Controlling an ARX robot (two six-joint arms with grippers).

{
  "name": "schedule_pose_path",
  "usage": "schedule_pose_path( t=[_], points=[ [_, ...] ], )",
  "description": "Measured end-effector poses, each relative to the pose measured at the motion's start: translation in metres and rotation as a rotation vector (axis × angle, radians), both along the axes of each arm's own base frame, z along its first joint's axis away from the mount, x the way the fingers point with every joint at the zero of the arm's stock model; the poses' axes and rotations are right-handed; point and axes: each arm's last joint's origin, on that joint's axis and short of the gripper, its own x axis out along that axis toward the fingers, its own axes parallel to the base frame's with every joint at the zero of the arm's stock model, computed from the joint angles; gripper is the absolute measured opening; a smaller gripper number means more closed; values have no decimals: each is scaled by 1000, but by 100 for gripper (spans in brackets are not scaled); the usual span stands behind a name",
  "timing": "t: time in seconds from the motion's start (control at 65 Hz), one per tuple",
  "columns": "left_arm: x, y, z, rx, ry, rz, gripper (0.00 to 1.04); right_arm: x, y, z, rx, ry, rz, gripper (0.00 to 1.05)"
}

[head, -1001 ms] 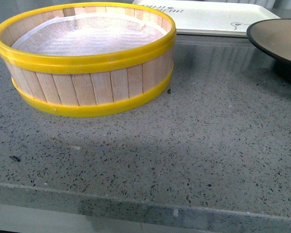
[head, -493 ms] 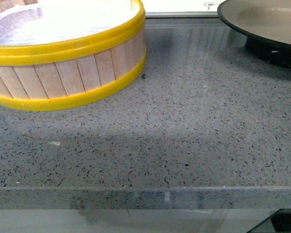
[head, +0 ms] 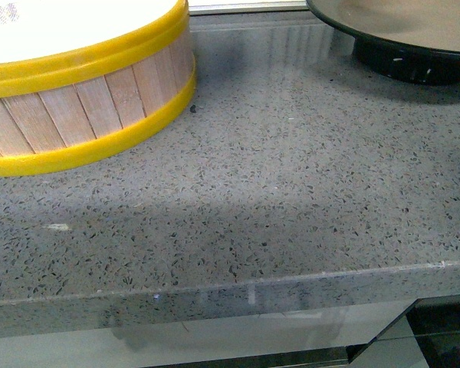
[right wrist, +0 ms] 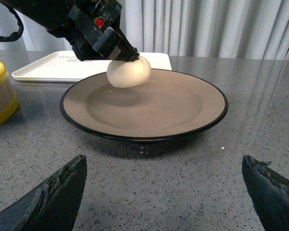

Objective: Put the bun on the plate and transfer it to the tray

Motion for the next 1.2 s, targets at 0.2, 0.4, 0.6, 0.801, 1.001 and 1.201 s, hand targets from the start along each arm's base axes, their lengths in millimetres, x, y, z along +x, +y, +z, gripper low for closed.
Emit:
schedule_pose_path(
  t=[0.2,0.4,0.6,0.801,1.001,1.201],
  points=[
    [1,-2,-12,14,9,14,4,0,0,0,0,0,0,96],
    [0,-4,-14,-2,28,25,19,0,0,0,0,0,0,96],
    [-1,-4,-11,-28,42,30,58,0,0,0,0,0,0,96],
    [-1,-4,3,-80,47,30,88,0,0,0,0,0,0,96],
    [6,22,38,-179,20,77,98,0,0,0,0,0,0,96],
    [12,123,88,-300,-139,304,98,0,0,0,0,0,0,96]
  ],
)
